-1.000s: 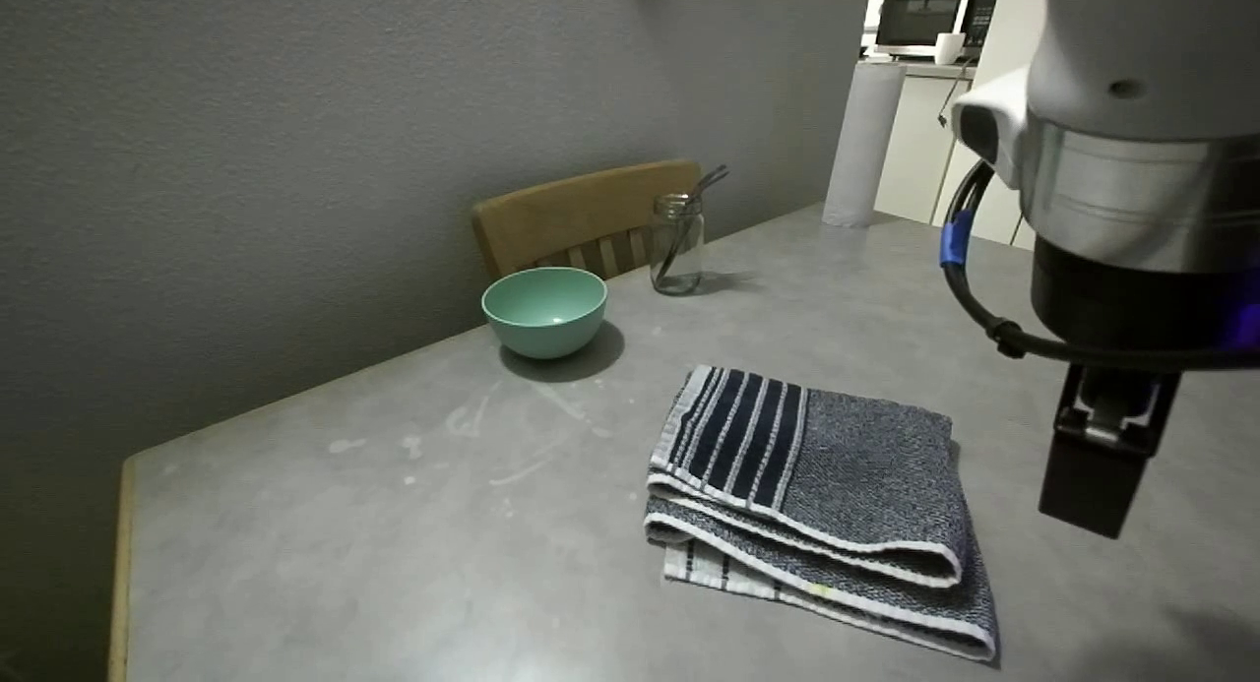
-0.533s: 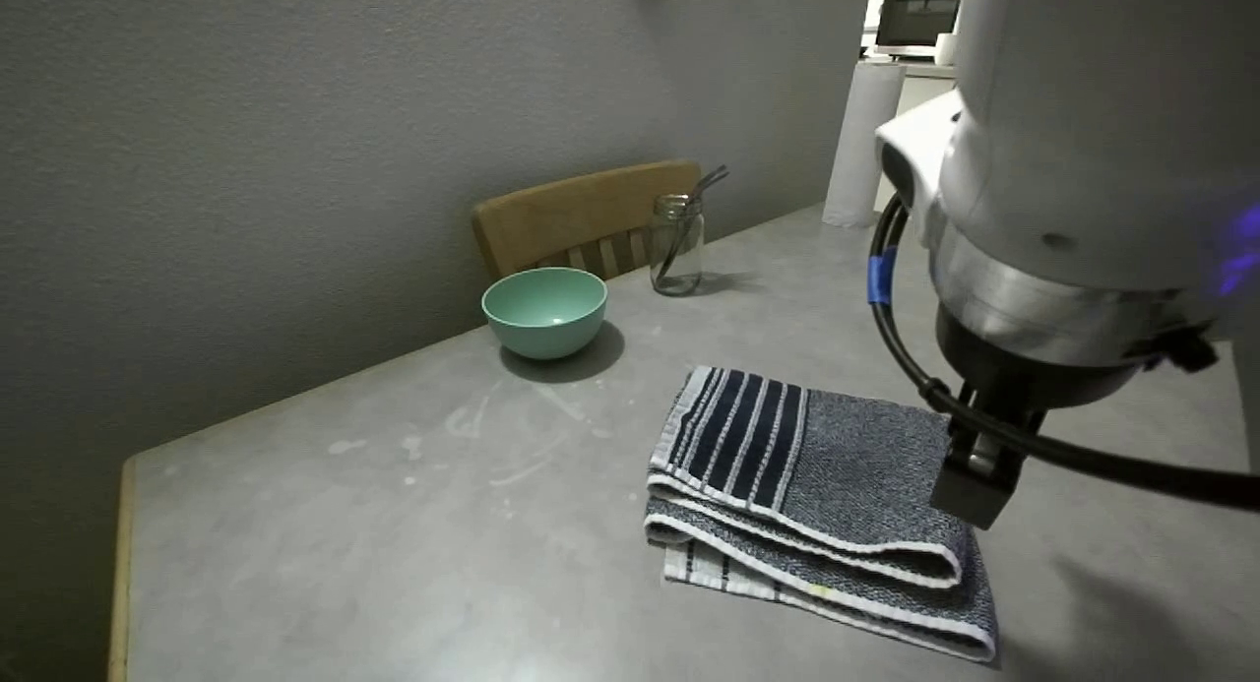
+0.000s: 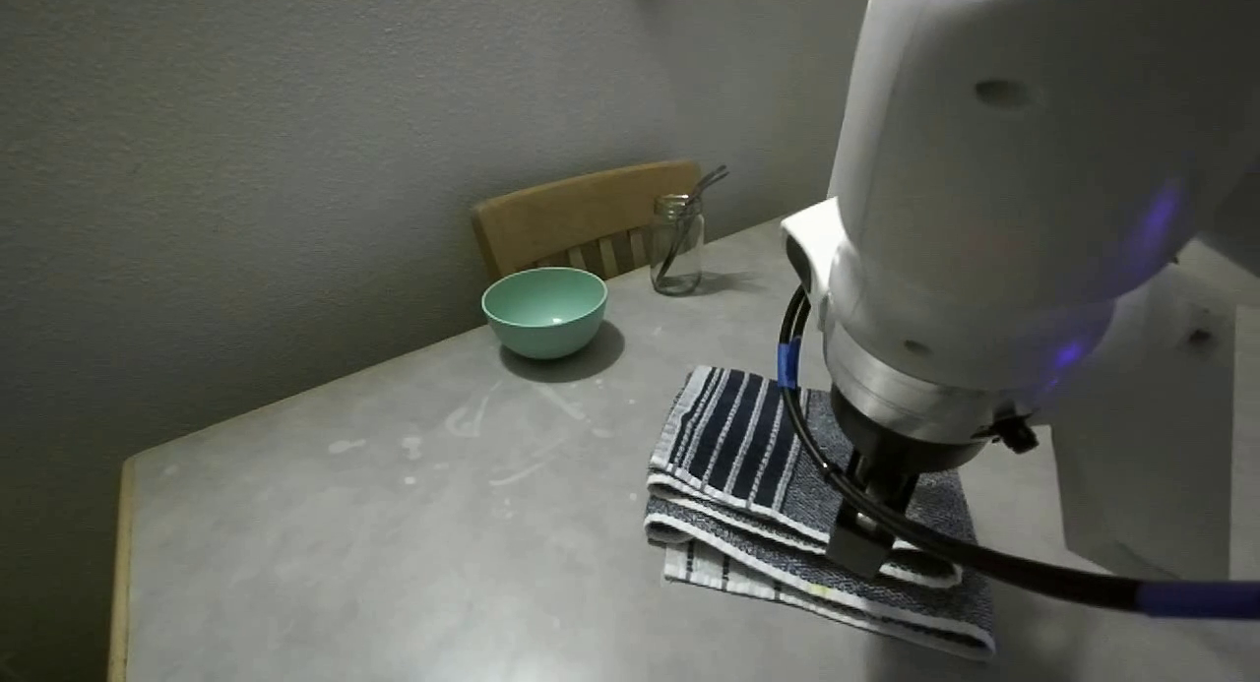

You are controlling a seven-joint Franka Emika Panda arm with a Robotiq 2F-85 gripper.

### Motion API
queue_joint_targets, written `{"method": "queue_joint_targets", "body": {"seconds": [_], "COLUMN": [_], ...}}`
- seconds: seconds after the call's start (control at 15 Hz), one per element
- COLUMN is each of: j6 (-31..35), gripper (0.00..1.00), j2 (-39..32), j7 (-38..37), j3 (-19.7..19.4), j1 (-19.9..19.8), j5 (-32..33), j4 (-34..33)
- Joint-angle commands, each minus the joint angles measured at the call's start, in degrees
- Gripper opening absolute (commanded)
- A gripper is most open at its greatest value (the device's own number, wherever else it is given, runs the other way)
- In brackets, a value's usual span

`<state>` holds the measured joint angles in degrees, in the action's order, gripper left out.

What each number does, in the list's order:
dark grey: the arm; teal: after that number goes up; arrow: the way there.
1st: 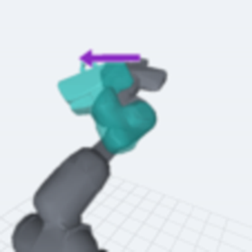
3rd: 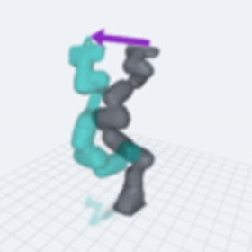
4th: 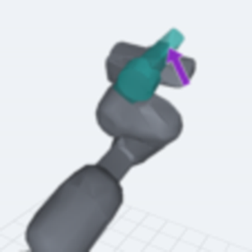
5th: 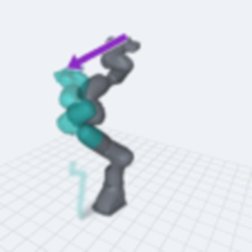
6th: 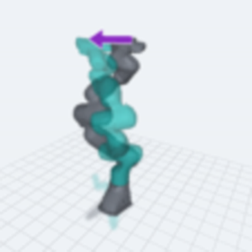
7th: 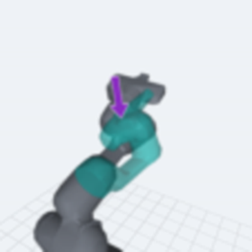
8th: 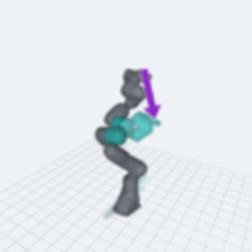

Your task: Unfold the towel

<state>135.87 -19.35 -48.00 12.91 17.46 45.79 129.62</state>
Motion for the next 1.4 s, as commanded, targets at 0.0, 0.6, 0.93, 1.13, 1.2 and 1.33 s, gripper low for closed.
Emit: {"method": "queue_joint_targets", "body": {"seconds": [0.0, 0.6, 0.93, 1.13, 1.2, 1.33], "j6": [-0.39, -0.95, 0.41, 0.38, 0.20, 0.12], "gripper": [1.00, 1.00, 1.00, 1.00, 1.00, 1.00], "j2": [0.47, -2.65, -3.83, -4.93, -5.31, -6.07], "j7": [0.10, 0.24, 0.03, 0.27, 0.40, 0.74], "j3": [-1.33, -1.79, -2.89, -3.58, -3.71, -3.83], "j1": [1.56, 3.58, 3.58, 3.79, 3.88, 3.98], "j5": [-0.67, -0.51, 0.91, 2.04, 2.31, 2.23], "j4": [0.15, -1.57, -1.51, -2.36, -2.76, -3.49]}}
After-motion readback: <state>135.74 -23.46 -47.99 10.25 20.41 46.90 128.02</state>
